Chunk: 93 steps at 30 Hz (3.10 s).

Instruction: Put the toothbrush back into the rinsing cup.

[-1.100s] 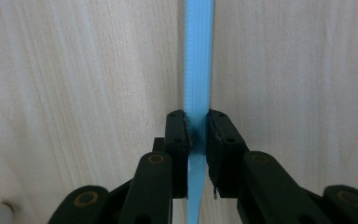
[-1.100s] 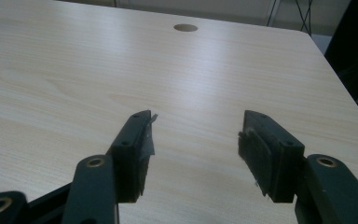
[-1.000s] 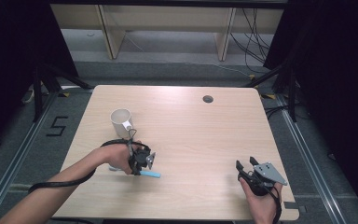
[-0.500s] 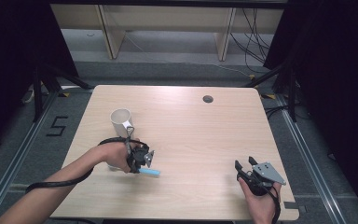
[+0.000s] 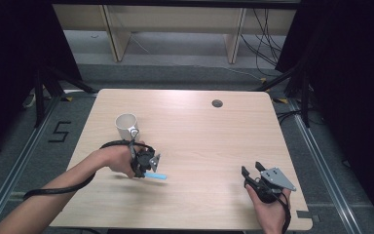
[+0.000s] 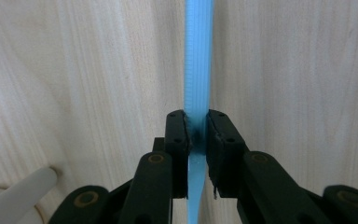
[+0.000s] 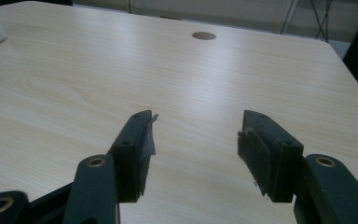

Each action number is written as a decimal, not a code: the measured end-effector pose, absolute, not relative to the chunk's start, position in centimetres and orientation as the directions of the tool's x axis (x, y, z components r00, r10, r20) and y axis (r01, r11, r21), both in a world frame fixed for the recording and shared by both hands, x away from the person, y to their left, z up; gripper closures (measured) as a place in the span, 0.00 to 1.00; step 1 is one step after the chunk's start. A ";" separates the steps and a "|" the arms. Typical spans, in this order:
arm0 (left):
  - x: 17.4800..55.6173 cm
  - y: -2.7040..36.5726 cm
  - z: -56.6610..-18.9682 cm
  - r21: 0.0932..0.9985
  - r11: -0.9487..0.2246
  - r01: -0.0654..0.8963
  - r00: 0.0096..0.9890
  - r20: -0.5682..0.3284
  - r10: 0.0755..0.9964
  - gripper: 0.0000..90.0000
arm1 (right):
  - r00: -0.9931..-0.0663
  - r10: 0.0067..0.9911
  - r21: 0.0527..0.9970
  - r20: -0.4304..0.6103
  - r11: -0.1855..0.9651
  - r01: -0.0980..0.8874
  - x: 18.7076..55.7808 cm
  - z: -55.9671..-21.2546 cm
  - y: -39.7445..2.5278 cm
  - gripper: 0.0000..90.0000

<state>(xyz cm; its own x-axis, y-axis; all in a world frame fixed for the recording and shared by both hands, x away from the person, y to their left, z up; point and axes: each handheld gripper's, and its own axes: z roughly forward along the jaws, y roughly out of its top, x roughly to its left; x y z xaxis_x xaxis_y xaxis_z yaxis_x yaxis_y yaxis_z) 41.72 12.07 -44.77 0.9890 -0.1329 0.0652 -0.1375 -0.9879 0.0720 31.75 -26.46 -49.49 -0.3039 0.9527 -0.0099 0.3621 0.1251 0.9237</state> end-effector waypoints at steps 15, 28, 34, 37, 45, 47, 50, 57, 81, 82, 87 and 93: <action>41.4 11.7 -43.1 0.063 -0.985 -0.161 0.984 0.080 -0.156 0.87 | -0.590 0.808 0.928 0.002 0.218 0.301 32.8 -48.3 -20.6 0.50; 41.3 11.3 -42.3 0.062 -0.980 -0.188 0.980 0.079 -0.183 0.87 | -0.754 0.657 0.920 0.012 0.288 0.266 33.0 -48.1 -15.6 0.47; 41.2 10.9 -41.7 0.062 -0.978 -0.201 0.977 0.084 -0.195 0.87 | -0.809 0.588 0.925 0.022 0.295 0.240 32.9 -47.6 -13.7 0.45; 41.2 10.7 -41.4 0.060 -0.977 -0.205 0.976 0.087 -0.199 0.87 | -0.820 0.572 0.928 0.015 0.297 0.224 32.9 -47.5 -13.1 0.45; 41.0 10.2 -41.3 0.073 -0.972 -0.223 0.973 0.081 -0.217 0.87 | -0.852 0.522 0.928 -0.018 0.326 0.180 33.5 -47.9 -11.1 0.45; 41.0 10.2 -41.2 0.080 -0.971 -0.224 0.973 0.073 -0.218 0.87 | -0.857 0.516 0.925 -0.002 0.327 0.194 33.6 -48.1 -10.7 0.46; 41.0 10.1 -41.2 0.078 -0.970 -0.232 0.971 0.074 -0.226 0.87 | -0.863 0.505 0.923 -0.001 0.333 0.193 33.9 -48.5 -10.1 0.49; 40.7 9.9 -41.1 0.111 -0.970 -0.218 0.975 0.068 -0.211 0.87 | -0.874 0.485 0.917 -0.014 0.354 0.182 34.1 -49.1 -9.2 0.57; 40.2 8.7 -39.9 0.132 -0.956 -0.261 0.965 0.068 -0.254 0.87 | -0.900 0.431 0.929 -0.070 0.358 0.099 34.3 -49.3 -8.7 0.77; 40.2 8.7 -39.9 0.132 -0.956 -0.261 0.965 0.068 -0.254 0.87 | -0.900 0.431 0.929 -0.070 0.358 0.099 34.3 -49.3 -8.7 0.77; 40.2 8.6 -39.9 0.131 -0.955 -0.267 0.963 0.070 -0.259 0.87 | -0.903 0.424 0.925 -0.069 0.365 0.101 34.3 -49.3 -8.8 0.81; 40.1 8.5 -40.1 0.128 -0.952 -0.279 0.960 0.067 -0.273 0.87 | -0.912 0.404 0.925 -0.076 0.369 0.086 34.2 -49.4 -8.8 0.84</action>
<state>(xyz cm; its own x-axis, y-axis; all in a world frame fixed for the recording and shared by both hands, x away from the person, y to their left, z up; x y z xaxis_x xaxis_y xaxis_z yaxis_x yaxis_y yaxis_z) 40.08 8.53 -40.13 0.9597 -0.2728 0.0670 -0.2794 -0.9517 0.1276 34.22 -8.75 -49.39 -0.9116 0.4040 -0.0762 0.0861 0.3689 0.9255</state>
